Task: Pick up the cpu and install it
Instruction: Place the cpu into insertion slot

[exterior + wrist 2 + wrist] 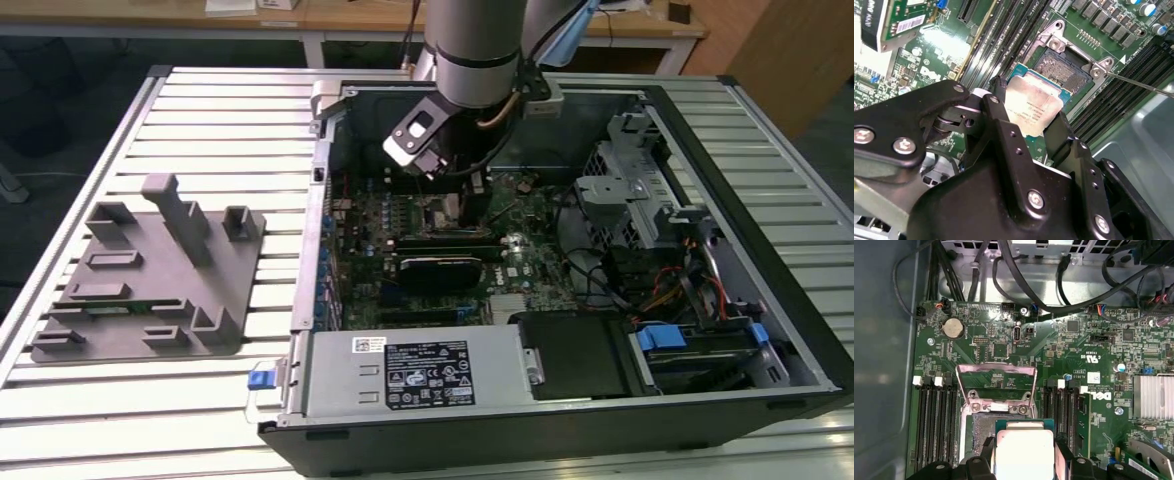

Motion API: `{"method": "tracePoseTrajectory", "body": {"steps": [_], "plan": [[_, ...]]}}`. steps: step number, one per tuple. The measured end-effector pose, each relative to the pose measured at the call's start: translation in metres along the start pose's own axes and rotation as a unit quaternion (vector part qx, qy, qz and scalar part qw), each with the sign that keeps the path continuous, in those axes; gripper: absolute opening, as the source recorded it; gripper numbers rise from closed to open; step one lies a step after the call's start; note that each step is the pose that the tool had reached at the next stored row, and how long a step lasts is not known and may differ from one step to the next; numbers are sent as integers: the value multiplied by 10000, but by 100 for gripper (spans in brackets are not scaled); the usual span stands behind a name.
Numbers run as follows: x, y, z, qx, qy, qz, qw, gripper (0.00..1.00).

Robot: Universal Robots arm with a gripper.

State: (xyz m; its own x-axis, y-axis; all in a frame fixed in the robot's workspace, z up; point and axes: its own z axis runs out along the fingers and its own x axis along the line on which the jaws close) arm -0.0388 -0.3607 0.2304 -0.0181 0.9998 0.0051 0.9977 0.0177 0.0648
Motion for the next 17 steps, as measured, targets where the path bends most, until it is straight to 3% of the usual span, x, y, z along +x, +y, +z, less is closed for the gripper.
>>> {"method": "tracePoseTrajectory", "body": {"steps": [11,17], "plan": [[84,-5,103,32,1,13,10000,55],[93,-18,154,51,-1,18,10000,55]]}}
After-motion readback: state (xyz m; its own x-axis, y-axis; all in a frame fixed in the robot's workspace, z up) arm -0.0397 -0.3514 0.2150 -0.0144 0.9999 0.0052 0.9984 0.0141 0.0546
